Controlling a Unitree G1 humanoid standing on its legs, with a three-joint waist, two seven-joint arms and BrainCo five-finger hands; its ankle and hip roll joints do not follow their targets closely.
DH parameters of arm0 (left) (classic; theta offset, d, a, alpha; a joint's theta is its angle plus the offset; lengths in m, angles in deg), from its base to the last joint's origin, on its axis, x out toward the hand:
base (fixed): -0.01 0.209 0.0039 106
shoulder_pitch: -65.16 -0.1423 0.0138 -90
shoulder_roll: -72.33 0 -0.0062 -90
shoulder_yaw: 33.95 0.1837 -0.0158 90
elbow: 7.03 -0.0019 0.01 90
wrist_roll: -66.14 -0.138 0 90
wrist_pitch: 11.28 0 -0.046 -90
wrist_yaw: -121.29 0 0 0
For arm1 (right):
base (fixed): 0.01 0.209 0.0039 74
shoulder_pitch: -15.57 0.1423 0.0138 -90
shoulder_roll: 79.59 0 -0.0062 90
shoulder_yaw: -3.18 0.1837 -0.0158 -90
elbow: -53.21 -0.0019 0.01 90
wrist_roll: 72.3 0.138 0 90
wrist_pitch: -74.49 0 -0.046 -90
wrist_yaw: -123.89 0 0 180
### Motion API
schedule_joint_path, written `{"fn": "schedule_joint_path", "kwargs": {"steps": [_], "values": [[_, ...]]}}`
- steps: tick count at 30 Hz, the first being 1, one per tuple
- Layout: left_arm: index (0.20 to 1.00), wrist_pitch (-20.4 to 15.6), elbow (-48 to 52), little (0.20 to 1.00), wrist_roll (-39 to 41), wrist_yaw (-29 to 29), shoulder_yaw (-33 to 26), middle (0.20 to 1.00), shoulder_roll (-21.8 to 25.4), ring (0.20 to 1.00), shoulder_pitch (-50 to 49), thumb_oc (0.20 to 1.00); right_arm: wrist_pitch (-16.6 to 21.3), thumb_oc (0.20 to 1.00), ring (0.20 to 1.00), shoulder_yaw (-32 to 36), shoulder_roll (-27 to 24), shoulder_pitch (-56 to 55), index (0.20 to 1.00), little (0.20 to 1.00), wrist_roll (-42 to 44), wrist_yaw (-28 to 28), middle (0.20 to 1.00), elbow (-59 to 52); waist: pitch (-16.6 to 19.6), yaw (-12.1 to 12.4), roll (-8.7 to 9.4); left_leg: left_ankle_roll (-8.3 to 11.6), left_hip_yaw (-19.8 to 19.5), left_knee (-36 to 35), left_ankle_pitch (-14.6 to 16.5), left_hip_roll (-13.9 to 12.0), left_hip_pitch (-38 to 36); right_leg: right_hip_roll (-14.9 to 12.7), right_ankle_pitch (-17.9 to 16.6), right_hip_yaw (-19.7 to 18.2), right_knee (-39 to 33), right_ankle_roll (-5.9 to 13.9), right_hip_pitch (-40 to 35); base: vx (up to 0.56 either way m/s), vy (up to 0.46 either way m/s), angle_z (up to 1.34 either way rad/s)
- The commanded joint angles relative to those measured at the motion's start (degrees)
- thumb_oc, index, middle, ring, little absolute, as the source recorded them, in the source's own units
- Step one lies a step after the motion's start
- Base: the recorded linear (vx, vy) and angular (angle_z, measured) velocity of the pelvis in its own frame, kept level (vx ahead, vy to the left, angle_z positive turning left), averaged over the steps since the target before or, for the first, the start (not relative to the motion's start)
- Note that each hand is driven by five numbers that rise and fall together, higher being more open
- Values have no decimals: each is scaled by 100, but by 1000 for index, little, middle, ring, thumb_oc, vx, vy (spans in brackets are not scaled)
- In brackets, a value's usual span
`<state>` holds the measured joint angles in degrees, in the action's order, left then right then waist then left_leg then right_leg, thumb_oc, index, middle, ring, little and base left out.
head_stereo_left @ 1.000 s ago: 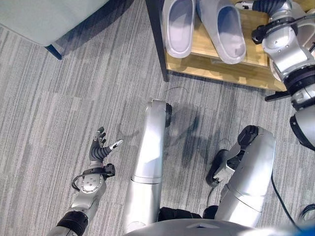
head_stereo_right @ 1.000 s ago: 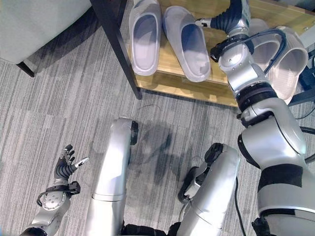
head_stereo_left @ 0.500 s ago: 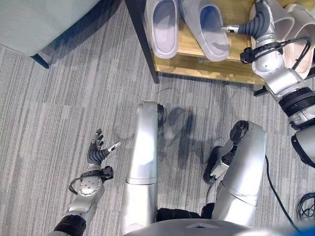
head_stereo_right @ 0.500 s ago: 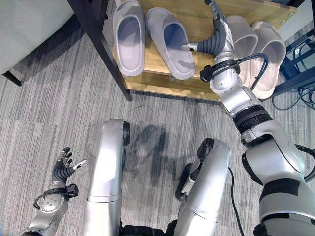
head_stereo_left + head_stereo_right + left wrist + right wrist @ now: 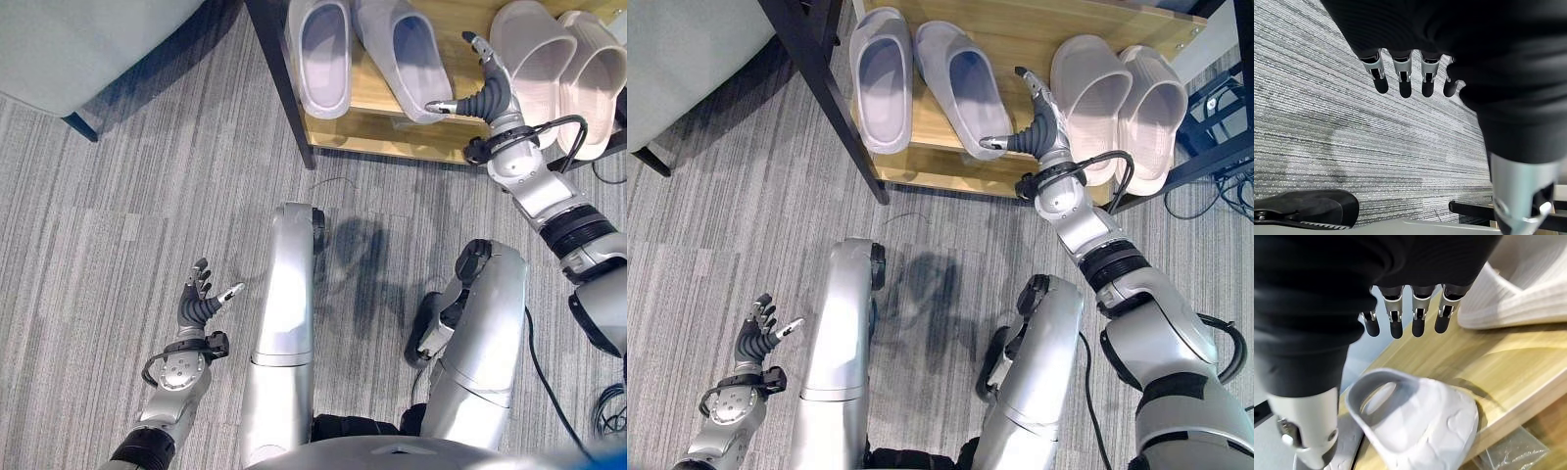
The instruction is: Arrange the slippers neatly on the shoe rack.
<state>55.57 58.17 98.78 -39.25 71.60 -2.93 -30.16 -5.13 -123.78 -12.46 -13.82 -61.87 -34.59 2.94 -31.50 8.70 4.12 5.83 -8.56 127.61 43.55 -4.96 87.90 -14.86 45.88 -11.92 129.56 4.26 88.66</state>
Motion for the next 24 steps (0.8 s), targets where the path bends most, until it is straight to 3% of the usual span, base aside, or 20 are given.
{"fn": "schedule_joint_path", "kwargs": {"steps": [1,14,24], "values": [[1000,-174,228,1000,15,-56,57,1000,44,1000,-229,1000,168,1000,1000,151,-109,377,1000,1000,55,20,1000,-124,171,217,-83,29,-698,-394,171,261,205,24,-751,-844,-247,-472,128,0,0,0],[1000,-124,148,1000,-68,-71,94,1000,64,1000,-118,1000,94,1000,1000,206,174,241,1000,1000,171,-142,1000,133,171,146,-161,26,-596,-521,97,275,205,83,-770,-903,-292,-498,128,-3,2,0],[1000,-92,116,1000,-182,-76,100,1000,14,1000,-18,1000,113,1000,1000,149,193,-116,1000,1000,184,-380,1000,-527,171,75,-60,52,-533,-633,94,285,205,64,-784,-956,-296,-507,127,1,-8,0]]}}
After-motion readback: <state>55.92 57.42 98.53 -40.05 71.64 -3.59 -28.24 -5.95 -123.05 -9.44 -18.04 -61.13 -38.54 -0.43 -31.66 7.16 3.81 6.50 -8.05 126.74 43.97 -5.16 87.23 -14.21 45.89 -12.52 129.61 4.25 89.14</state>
